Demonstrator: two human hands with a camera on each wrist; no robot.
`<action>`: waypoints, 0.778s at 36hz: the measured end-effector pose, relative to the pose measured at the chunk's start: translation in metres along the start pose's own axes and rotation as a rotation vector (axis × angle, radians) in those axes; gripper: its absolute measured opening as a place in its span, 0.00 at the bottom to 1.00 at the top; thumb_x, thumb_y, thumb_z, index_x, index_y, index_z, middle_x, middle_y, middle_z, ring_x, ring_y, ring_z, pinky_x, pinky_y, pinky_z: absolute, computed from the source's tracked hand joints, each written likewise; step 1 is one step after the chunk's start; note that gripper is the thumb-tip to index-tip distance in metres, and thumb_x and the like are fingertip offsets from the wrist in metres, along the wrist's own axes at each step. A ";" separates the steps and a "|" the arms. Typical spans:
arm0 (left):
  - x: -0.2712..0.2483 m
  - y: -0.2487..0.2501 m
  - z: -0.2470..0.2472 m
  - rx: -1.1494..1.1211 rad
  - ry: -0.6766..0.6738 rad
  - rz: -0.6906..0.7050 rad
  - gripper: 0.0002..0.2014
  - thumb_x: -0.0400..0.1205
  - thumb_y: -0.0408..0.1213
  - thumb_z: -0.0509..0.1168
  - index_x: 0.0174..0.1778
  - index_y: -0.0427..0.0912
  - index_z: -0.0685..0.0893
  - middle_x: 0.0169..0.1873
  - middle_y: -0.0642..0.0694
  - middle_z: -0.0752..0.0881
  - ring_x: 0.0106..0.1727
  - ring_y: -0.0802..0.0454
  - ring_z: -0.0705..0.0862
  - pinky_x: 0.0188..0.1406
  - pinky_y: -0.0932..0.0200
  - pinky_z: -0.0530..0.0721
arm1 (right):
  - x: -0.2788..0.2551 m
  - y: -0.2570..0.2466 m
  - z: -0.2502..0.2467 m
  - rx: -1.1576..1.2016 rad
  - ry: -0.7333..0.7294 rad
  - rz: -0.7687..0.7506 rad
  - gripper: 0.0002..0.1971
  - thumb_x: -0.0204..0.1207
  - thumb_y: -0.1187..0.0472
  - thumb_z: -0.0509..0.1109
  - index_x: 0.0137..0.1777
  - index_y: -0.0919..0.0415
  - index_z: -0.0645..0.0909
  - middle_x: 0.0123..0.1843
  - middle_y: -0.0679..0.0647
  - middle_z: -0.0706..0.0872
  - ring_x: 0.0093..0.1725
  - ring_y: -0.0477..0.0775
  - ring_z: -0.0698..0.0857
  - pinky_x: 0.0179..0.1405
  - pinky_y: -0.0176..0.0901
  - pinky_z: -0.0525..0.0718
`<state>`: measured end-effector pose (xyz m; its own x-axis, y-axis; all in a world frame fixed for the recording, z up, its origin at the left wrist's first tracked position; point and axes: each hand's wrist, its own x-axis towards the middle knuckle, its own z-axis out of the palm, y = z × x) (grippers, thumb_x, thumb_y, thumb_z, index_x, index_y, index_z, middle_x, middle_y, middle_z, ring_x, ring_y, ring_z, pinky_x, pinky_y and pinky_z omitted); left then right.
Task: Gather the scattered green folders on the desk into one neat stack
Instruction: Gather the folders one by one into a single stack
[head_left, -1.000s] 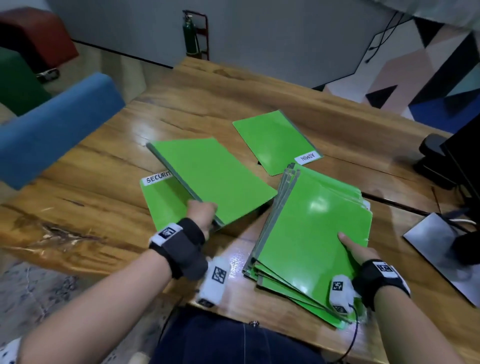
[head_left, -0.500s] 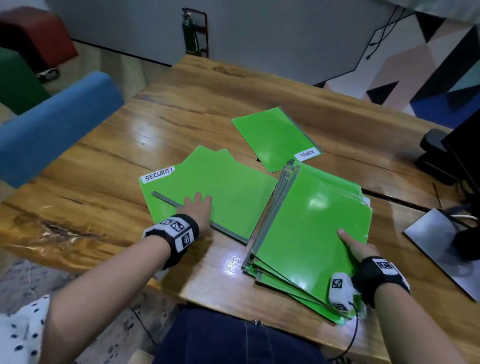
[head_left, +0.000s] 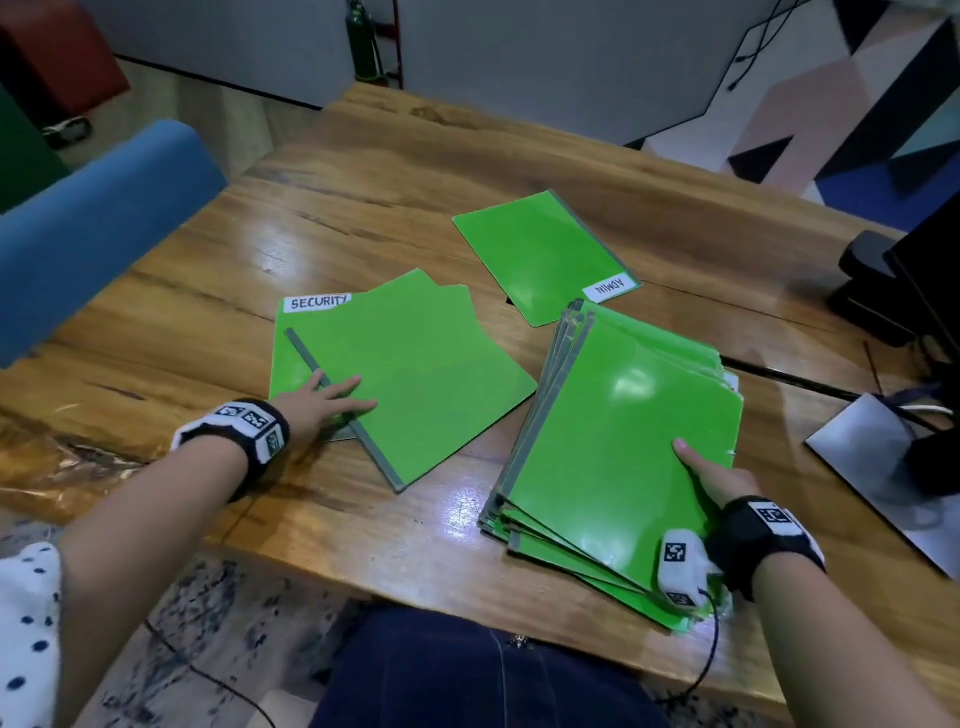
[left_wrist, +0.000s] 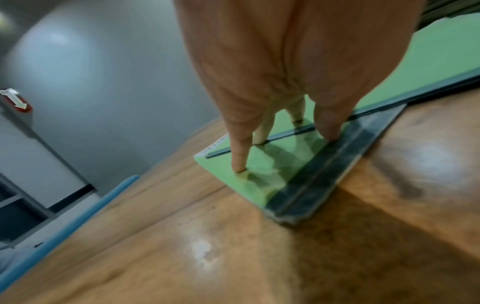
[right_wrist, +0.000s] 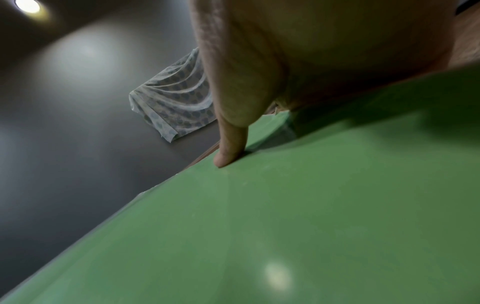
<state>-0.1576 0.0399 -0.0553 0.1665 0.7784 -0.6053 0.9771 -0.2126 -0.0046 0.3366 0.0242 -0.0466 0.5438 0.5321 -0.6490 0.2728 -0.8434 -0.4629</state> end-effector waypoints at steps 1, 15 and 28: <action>-0.001 -0.002 -0.004 -0.015 0.022 0.001 0.46 0.79 0.16 0.53 0.79 0.70 0.49 0.82 0.57 0.39 0.83 0.37 0.43 0.58 0.48 0.85 | 0.000 -0.001 -0.001 0.004 0.002 0.000 0.53 0.64 0.35 0.75 0.80 0.67 0.59 0.80 0.66 0.66 0.75 0.70 0.70 0.72 0.64 0.70; 0.022 0.062 -0.018 -1.147 0.343 -0.927 0.46 0.67 0.46 0.80 0.72 0.32 0.60 0.67 0.32 0.76 0.65 0.32 0.79 0.64 0.40 0.80 | -0.005 0.000 0.001 -0.026 0.015 0.001 0.53 0.65 0.34 0.74 0.80 0.69 0.59 0.80 0.67 0.66 0.74 0.70 0.71 0.71 0.64 0.71; 0.007 0.062 -0.031 -1.157 0.131 -0.611 0.24 0.82 0.36 0.65 0.74 0.36 0.74 0.73 0.41 0.75 0.69 0.43 0.79 0.40 0.73 0.84 | -0.008 0.000 0.002 -0.017 0.022 -0.010 0.52 0.66 0.35 0.74 0.79 0.70 0.60 0.79 0.68 0.66 0.74 0.71 0.71 0.71 0.65 0.70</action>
<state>-0.0920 0.0505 -0.0348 -0.3922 0.6329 -0.6675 0.4354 0.7670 0.4714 0.3311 0.0199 -0.0426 0.5585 0.5387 -0.6307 0.2916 -0.8394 -0.4587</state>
